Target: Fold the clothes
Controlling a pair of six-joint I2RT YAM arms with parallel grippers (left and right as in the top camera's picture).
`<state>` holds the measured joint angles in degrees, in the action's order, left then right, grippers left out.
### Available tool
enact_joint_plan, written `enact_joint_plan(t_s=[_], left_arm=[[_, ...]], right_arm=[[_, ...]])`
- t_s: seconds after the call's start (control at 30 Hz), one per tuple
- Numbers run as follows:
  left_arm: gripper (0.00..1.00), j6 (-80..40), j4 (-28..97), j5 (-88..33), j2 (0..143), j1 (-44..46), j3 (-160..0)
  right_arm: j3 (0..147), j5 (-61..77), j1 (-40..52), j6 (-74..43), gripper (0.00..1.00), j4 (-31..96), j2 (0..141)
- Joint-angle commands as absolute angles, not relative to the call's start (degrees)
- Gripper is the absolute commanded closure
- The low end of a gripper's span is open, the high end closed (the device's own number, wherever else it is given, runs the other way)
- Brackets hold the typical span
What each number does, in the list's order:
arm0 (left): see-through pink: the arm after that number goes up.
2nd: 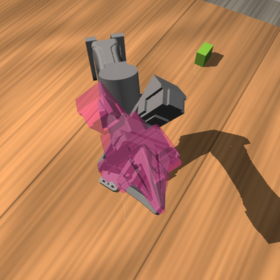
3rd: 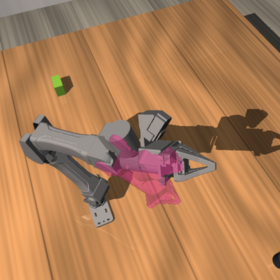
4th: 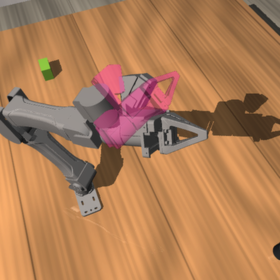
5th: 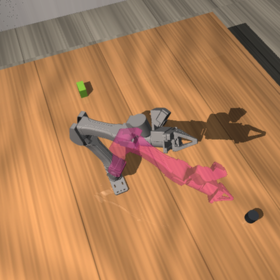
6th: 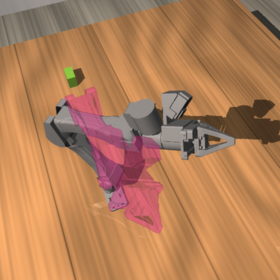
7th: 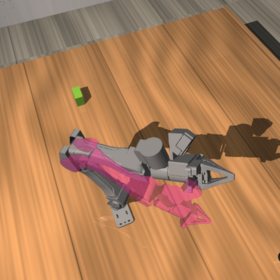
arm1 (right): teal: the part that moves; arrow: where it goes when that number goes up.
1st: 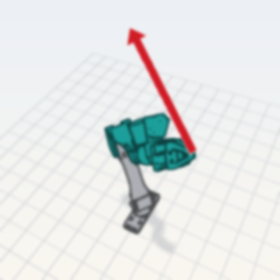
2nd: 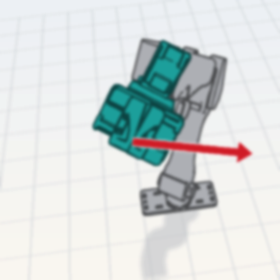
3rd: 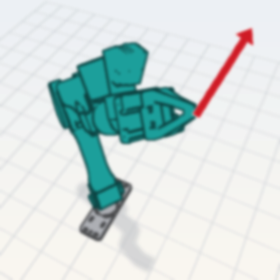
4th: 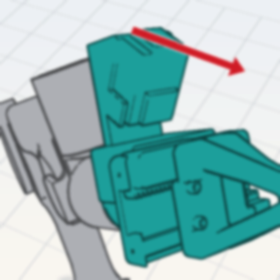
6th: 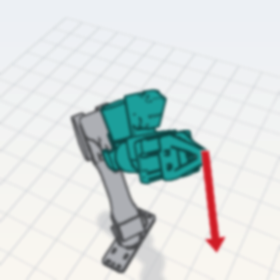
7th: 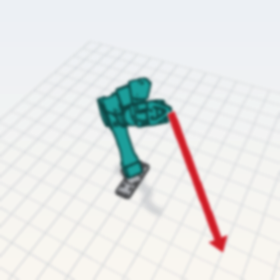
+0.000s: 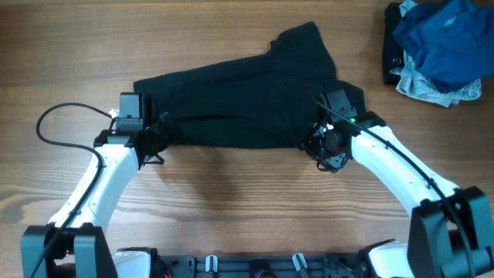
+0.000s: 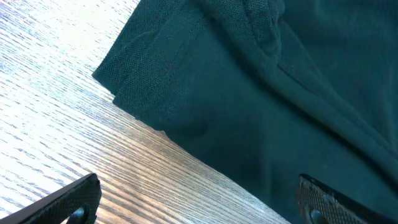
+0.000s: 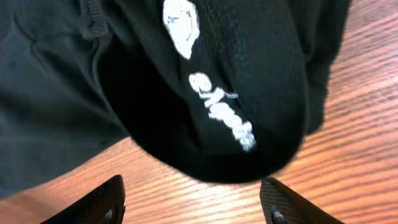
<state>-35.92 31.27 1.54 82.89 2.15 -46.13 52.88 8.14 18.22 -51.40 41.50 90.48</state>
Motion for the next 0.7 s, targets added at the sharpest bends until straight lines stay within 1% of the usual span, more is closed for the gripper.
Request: enact_joint_plan(t_s=[0.0,0.03,0.1,0.17,0.27,0.37,0.43,0.47,0.5,0.53,0.63,0.67], left_arm=[[0.01,-36.5,31.1,0.9,83.3,2.4,-46.2],[0.00,-36.5,31.1,0.9,83.3,2.3,-46.2],[0.01,-36.5,31.1,0.9,83.3,2.3,-46.2],[0.00,-36.5,31.1,0.9,83.3,2.3,-46.2],[0.00,-36.5,31.2,0.9,83.3,2.3,-46.2],[0.00,-36.5,31.2,0.9,83.3,2.4,-46.2],[0.00,-36.5,31.2,0.9,83.3,2.4,-46.2],[0.01,-36.4,31.2,0.9,83.3,2.3,-46.2],[0.00,-36.5,31.2,0.9,83.3,2.4,-46.2],[0.01,-36.5,31.2,0.9,83.3,2.4,-46.2],[0.00,-36.5,31.1,0.9,83.3,2.4,-46.2],[0.01,-36.5,31.1,0.9,83.3,2.4,-46.2]], right_arm=[[52.5,7.4,18.1,-52.7,0.35,40.1,92.5],[52.5,7.0,18.1,-52.7,0.40,39.8,92.7],[52.5,4.4,18.1,-52.9,0.57,39.2,92.7],[52.5,1.8,18.1,-54.2,0.68,39.0,92.7],[52.5,1.3,18.1,-54.2,0.95,37.3,92.7],[53.5,0.3,17.9,-54.0,0.96,34.6,92.7],[57.2,-1.2,17.7,-53.6,0.96,33.9,92.7],[58.5,-2.0,17.7,-52.4,0.95,33.4,92.7],[59.2,-3.1,17.7,-51.4,0.91,32.3,92.7],[59.2,-5.2,17.7,-51.0,0.89,30.8,92.7],[59.2,-10.6,17.7,-51.0,0.89,28.1,93.7],[59.2,-11.7,17.7,-50.8,0.85,27.0,94.3]])
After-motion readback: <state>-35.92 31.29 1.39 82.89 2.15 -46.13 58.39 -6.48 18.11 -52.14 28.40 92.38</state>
